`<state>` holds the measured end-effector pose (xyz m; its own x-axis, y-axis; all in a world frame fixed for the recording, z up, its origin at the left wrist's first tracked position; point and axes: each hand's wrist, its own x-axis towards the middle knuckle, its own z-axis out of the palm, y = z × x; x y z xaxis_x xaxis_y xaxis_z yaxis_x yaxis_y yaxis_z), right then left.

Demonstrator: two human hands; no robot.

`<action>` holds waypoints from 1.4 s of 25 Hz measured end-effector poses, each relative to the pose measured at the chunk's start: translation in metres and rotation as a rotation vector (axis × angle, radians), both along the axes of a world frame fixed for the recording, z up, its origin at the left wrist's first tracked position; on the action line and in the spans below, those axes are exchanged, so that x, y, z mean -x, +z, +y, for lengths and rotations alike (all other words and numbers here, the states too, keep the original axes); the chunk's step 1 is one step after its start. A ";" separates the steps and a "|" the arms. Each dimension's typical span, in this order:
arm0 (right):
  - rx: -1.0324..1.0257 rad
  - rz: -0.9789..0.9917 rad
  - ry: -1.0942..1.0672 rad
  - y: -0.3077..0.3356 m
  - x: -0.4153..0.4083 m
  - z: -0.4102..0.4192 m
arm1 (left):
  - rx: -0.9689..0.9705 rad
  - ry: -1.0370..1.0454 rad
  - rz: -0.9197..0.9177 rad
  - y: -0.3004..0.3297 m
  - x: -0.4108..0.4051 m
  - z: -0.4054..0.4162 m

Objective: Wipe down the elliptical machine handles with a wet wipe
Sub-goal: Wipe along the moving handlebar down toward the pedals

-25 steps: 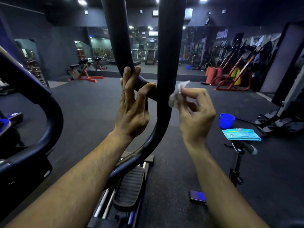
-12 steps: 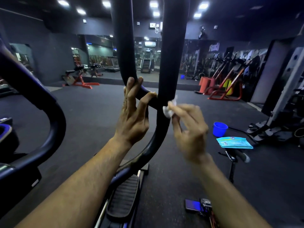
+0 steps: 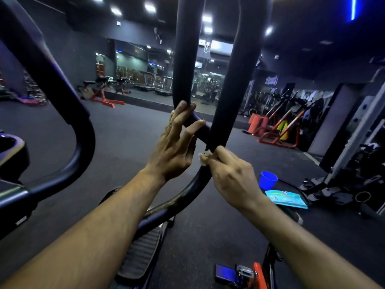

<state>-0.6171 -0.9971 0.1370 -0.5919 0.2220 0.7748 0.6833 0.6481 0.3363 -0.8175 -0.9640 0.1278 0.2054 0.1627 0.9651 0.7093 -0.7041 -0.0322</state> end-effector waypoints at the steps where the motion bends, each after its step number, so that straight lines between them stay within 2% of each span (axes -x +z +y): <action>1: 0.001 -0.093 0.014 0.002 0.003 -0.004 | 0.007 -0.002 0.007 0.000 0.002 0.000; 4: -0.052 -0.456 -0.012 0.029 0.017 -0.016 | 0.015 -0.012 0.037 0.002 0.008 -0.001; 6: 0.006 -0.662 -0.160 0.053 0.030 -0.022 | 0.007 -0.016 0.056 0.004 0.011 -0.001; 9: 0.115 -0.778 -0.388 0.060 0.045 -0.022 | 0.001 0.013 0.087 0.004 0.015 -0.001; 13: 0.273 -0.755 -0.459 0.034 0.050 -0.026 | 0.011 0.066 0.126 0.004 0.015 -0.006; 18: 0.088 -0.609 -0.314 0.064 0.032 -0.018 | 0.063 0.054 0.090 0.003 0.010 -0.007; 25: 0.306 -0.540 -0.276 0.038 0.026 -0.017 | 0.049 0.083 0.103 0.002 0.008 -0.010; 27: 0.196 -0.422 -0.167 0.052 0.014 -0.022 | 0.061 0.075 0.078 0.002 0.006 -0.009; 29: 0.023 -0.210 -0.056 0.080 0.008 -0.022 | 0.062 0.092 0.032 0.001 0.004 -0.008; 31: -0.095 -0.061 -0.113 0.107 0.014 -0.019 | 0.047 0.097 0.003 0.001 0.001 -0.010; 33: -0.114 -0.074 -0.240 0.111 0.027 -0.014 | 0.016 0.078 -0.003 0.001 -0.001 -0.011; 35: -0.044 -0.167 -0.284 0.091 0.035 -0.013 | -0.002 0.070 0.016 0.002 0.001 -0.012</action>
<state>-0.6518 -1.0101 0.2280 -0.6309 0.3646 0.6849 0.7676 0.4220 0.4824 -0.8181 -0.9760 0.1296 0.2088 0.1748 0.9622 0.7559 -0.6531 -0.0453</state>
